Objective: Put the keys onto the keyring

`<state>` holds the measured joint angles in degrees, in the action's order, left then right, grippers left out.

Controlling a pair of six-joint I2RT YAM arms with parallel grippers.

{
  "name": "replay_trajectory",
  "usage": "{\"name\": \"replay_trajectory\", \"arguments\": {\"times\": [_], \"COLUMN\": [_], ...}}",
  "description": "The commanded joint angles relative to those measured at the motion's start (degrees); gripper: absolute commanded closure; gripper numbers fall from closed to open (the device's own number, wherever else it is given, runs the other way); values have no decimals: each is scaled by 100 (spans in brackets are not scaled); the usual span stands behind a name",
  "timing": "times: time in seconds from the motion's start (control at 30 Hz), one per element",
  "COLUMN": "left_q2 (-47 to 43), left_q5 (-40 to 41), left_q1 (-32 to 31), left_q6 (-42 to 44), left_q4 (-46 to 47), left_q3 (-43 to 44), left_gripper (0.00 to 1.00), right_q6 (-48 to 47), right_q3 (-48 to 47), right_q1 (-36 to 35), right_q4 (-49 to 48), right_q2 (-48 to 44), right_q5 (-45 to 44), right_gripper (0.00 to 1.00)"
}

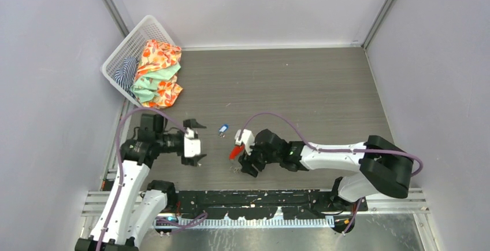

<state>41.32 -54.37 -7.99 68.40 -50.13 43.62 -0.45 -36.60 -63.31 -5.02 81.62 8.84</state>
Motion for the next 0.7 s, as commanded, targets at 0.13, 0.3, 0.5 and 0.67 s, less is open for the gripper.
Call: {"name": "replay_trajectory", "arguments": {"times": [0.13, 0.3, 0.5, 0.67], "left_q2": [310, 1185, 2360, 2692], "left_q5": [51, 179, 275, 211], "left_q1": [-1252, -1869, -1983, -2157], "left_q6": [4204, 5568, 7204, 7399], "left_q4": [265, 1295, 1356, 2114], "left_q3": [-1118, -1605, -1481, -1691], "left_gripper": [11, 12, 18, 30], "right_q6": [1502, 2132, 2481, 2591], "right_q3": [-25, 332, 659, 662], "right_q1": [897, 1251, 1488, 1620], "right_q4": [-687, -947, -1022, -998], "right_q2": [-616, -976, -1477, -1268], "right_q5": [587, 377, 230, 398], "right_gripper": [39, 44, 49, 53]}}
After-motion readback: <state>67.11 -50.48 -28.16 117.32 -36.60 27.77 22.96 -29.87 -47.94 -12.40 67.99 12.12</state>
